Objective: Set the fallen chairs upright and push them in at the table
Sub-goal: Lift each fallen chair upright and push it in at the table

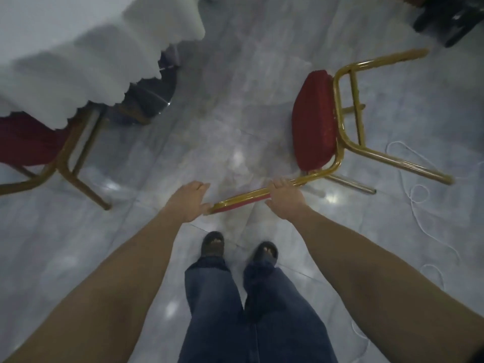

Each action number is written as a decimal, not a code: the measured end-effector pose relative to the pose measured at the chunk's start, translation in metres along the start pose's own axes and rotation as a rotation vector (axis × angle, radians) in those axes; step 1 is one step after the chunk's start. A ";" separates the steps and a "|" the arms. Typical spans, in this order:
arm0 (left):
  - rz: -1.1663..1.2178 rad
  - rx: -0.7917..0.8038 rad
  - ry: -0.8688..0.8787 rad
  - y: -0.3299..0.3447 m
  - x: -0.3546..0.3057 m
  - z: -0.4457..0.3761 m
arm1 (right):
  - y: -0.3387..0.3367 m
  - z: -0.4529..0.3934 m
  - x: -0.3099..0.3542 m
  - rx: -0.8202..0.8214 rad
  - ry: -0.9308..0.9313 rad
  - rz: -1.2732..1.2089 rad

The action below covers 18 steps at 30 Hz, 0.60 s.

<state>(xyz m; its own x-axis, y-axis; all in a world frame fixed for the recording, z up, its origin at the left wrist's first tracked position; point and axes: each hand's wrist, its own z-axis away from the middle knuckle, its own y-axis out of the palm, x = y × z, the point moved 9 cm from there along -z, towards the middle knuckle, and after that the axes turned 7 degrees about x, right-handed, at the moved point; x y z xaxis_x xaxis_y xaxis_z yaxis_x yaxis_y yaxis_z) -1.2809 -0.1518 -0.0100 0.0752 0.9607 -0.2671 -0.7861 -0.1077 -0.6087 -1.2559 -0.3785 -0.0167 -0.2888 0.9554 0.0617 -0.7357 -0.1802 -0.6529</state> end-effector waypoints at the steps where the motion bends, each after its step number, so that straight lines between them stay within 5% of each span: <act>1: 0.023 0.003 -0.015 0.013 0.002 -0.013 | 0.011 -0.015 -0.003 0.010 -0.020 0.025; 10: 0.137 -0.036 -0.144 0.124 0.026 -0.129 | 0.105 -0.129 -0.025 -0.079 -0.139 0.079; 14: 0.171 -0.085 -0.157 0.146 0.032 -0.155 | 0.109 -0.148 -0.037 -0.270 -0.166 0.072; 18: 0.143 -0.189 -0.132 0.137 0.026 -0.139 | 0.097 -0.140 -0.032 -0.280 -0.149 0.042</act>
<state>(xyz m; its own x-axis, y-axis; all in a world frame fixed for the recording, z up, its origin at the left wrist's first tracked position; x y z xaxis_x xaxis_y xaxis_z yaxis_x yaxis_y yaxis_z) -1.3010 -0.1774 -0.2041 -0.1191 0.9560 -0.2683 -0.6532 -0.2789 -0.7040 -1.2321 -0.3938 -0.1875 -0.4174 0.8998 0.1269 -0.5298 -0.1275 -0.8385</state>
